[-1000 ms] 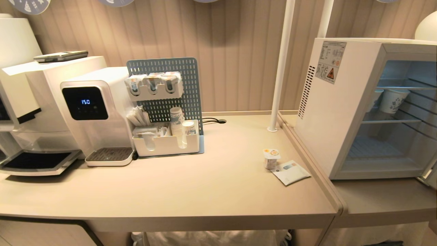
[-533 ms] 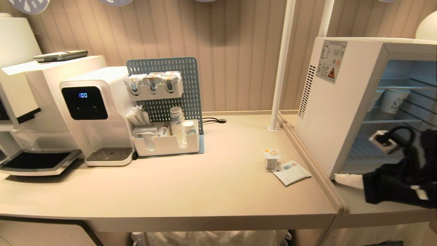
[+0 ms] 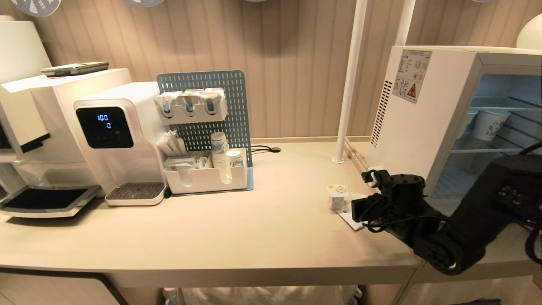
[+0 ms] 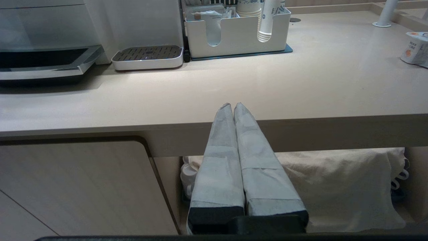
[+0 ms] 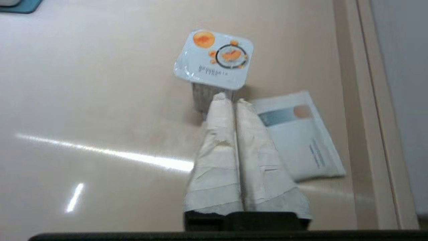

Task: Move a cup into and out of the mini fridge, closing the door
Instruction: Put the yoghurt in the freezer

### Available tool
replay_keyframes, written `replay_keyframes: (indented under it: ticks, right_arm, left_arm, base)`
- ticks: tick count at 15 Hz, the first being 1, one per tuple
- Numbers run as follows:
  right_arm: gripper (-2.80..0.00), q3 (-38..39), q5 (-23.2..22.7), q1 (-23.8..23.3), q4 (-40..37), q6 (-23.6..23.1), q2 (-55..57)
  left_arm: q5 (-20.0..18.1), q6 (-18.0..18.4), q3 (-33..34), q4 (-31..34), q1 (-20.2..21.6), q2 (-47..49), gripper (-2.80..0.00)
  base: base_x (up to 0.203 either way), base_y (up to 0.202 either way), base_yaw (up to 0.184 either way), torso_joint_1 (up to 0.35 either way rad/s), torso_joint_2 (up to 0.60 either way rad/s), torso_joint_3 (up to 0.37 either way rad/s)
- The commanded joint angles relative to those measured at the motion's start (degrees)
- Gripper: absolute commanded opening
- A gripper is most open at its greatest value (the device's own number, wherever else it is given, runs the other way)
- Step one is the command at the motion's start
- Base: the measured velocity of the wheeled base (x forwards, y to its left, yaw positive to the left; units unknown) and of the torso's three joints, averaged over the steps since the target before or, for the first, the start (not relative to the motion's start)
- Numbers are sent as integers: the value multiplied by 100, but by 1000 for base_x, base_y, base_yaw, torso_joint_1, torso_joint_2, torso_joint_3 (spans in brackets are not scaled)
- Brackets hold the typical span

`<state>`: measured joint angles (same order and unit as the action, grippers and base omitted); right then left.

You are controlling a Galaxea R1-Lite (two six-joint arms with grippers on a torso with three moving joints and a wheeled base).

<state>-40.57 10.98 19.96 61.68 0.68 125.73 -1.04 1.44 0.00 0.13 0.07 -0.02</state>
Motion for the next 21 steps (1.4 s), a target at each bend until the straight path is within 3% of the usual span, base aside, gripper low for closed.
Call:
replay_keyframes:
  ticks: [1, 9, 21]
  right_arm:
    - [0, -411, 244, 95, -285, 8, 590]
    - [0, -464, 212, 95, -490, 46, 580]
    - [0, -2638, 287, 37, -2111, 40, 1379]
  left_arm:
    - [-1, -3, 0, 4, 1, -6, -280]
    - [14, -54, 0, 4, 1, -6, -280]
    - [69, -100, 0, -2, 1, -6, -280]
  base:
    - [0, 0, 0, 0, 0, 0]
    - [0, 0, 0, 0, 0, 0]
    - [0, 0, 0, 0, 0, 0]
